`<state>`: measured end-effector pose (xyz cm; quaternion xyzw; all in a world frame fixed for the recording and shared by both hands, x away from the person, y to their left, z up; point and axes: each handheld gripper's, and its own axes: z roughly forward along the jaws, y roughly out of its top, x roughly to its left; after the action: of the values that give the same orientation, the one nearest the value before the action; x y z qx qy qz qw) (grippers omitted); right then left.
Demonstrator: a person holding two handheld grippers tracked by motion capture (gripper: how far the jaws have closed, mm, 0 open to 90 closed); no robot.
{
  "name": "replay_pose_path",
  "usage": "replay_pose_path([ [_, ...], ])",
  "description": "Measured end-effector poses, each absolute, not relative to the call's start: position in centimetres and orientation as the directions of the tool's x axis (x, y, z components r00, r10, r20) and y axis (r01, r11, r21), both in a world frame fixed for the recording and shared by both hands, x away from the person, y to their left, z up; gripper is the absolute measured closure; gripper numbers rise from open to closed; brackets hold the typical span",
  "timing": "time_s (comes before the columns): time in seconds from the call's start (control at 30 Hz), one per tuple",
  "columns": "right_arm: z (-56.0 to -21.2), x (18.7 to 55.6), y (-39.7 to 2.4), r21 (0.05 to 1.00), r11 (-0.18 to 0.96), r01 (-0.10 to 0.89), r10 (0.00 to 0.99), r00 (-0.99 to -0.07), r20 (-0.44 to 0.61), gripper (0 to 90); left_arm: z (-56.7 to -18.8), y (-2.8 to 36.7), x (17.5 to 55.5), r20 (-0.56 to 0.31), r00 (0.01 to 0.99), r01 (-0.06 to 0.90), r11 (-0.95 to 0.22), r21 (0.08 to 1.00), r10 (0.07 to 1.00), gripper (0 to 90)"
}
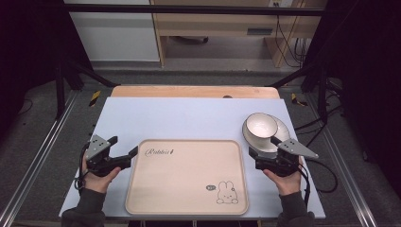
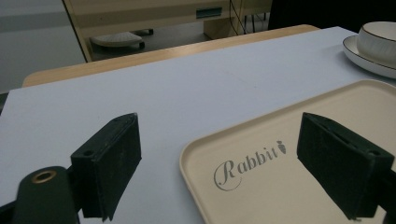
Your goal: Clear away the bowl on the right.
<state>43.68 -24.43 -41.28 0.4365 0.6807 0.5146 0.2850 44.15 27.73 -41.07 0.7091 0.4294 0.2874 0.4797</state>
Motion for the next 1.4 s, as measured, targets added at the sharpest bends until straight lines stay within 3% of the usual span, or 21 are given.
replay_pose_path([
  [1.4,-38.9,45.8,-24.4,0.961,0.054,0.273,0.92,-0.387,0.058,9.5,-41.9,27.8,44.5,-0.002,0.458,0.354,-0.18,0.918,0.889,13.5],
])
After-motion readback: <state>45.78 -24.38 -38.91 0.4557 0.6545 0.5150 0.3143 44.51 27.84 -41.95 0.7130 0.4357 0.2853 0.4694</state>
